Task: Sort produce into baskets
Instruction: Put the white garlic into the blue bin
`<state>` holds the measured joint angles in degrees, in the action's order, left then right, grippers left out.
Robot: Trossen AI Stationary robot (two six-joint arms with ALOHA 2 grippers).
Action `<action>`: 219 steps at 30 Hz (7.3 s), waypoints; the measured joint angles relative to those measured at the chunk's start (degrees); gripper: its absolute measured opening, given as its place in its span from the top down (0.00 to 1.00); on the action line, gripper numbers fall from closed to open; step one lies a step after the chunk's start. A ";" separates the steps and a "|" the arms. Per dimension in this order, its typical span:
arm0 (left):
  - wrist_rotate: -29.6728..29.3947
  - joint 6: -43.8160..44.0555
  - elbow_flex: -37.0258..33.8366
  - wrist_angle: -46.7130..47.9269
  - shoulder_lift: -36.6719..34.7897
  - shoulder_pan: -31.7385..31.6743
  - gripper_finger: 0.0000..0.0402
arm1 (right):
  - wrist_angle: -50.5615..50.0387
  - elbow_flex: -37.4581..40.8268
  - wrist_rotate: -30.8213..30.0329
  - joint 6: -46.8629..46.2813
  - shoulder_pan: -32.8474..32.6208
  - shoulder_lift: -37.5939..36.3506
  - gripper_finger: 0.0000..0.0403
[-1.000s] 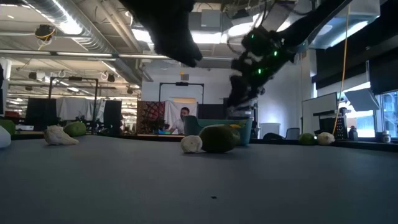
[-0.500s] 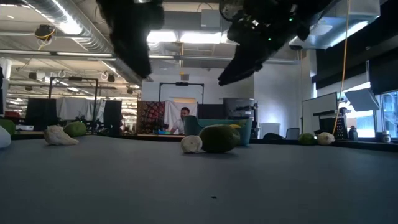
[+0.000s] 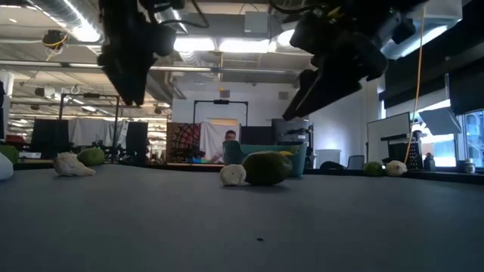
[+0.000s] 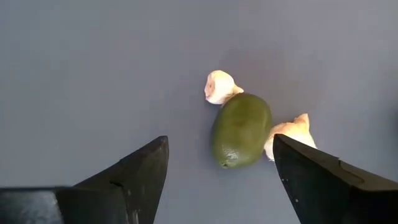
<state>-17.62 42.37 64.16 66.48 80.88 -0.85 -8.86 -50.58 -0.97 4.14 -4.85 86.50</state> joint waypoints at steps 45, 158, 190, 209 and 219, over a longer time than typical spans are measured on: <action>5.89 -2.03 -27.90 -18.45 0.00 -16.23 0.43 | 9.23 3.62 0.54 -2.14 0.01 0.00 0.29; 19.92 44.62 -2.84 -20.85 14.00 54.43 0.89 | 11.99 4.41 0.55 -8.32 -0.02 0.02 0.29; 21.55 43.02 -3.02 -20.68 18.34 52.85 0.57 | 11.78 4.41 0.57 -8.34 -0.04 0.02 0.29; 26.81 41.31 -3.04 -20.36 11.25 51.70 0.56 | 11.73 4.41 1.11 -8.34 -0.04 0.02 0.29; 26.71 45.93 -3.04 -15.90 4.71 51.25 0.56 | 11.71 4.41 1.18 -8.30 -0.04 0.02 0.29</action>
<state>9.09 88.30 61.12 50.58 85.59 50.40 2.85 -46.17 0.21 -4.16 -4.89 86.52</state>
